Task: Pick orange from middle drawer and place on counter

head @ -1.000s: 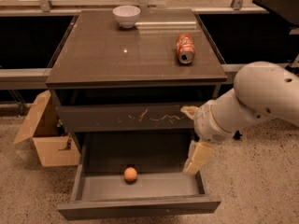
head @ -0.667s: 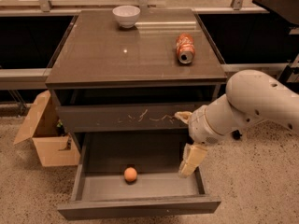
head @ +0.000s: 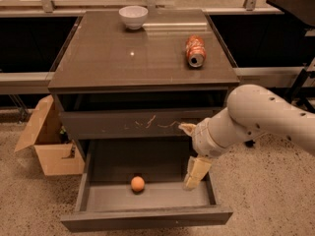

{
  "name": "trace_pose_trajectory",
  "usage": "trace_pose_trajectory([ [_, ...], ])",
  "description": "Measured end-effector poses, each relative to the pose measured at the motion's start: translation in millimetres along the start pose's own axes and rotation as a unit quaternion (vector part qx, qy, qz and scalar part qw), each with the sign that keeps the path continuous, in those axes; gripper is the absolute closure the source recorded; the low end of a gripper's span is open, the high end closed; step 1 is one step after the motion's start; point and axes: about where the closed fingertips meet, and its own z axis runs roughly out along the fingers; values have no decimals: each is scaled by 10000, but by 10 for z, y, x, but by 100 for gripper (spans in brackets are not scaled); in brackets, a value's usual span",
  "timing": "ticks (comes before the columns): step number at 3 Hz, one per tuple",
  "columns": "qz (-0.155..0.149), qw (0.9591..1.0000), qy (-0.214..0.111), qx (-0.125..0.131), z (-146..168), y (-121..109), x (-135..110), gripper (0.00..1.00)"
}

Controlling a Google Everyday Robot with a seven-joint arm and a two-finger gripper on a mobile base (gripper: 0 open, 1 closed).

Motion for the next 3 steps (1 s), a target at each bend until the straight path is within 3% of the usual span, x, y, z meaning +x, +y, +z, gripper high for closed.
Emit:
trace_pose_trajectory([
  [2, -85, 9998, -4, -156, 766, -85, 178, 0],
  [3, -114, 9989, -291, -338, 1467, -278, 180, 0],
])
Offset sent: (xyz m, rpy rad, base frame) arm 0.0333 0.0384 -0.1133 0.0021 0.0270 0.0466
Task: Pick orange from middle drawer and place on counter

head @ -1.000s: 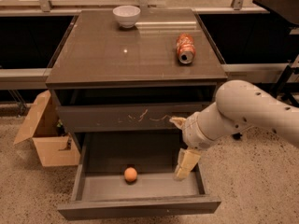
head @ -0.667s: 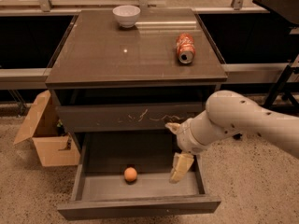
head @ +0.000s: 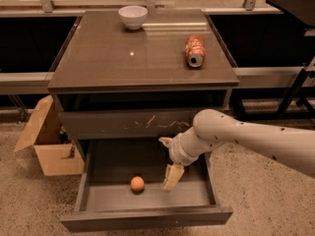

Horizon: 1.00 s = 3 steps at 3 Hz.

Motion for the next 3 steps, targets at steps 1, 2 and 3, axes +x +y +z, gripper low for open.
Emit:
trace_pose_trajectory([
  [1, 0, 10000, 0, -1, 2, 0, 0, 0],
  [2, 3, 10000, -21, -83, 201, 9, 47, 0],
  [3, 39, 9998, -135, -131, 601, 13, 199, 0],
])
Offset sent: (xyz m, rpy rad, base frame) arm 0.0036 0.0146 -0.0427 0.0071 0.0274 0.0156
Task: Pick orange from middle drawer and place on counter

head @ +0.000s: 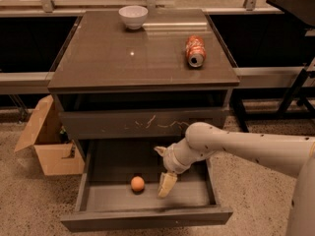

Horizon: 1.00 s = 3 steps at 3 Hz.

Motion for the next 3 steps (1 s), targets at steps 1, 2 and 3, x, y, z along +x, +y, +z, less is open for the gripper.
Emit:
trace_pose_trajectory([
  [1, 15, 9999, -113, 3, 220, -32, 107, 0],
  [2, 24, 9994, -345, -16, 548, -178, 231, 0],
  [3, 26, 9987, -502, -2, 726, -281, 297, 0],
])
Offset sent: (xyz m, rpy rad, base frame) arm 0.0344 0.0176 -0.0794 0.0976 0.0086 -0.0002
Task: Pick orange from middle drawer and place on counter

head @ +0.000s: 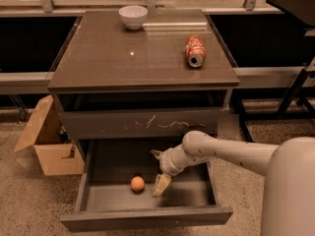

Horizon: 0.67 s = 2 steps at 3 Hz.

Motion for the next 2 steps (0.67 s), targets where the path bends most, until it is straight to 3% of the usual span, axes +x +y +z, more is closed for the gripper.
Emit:
trace_pose_trajectory([
  [2, -142, 9992, -378, 3, 440, -186, 135, 0],
])
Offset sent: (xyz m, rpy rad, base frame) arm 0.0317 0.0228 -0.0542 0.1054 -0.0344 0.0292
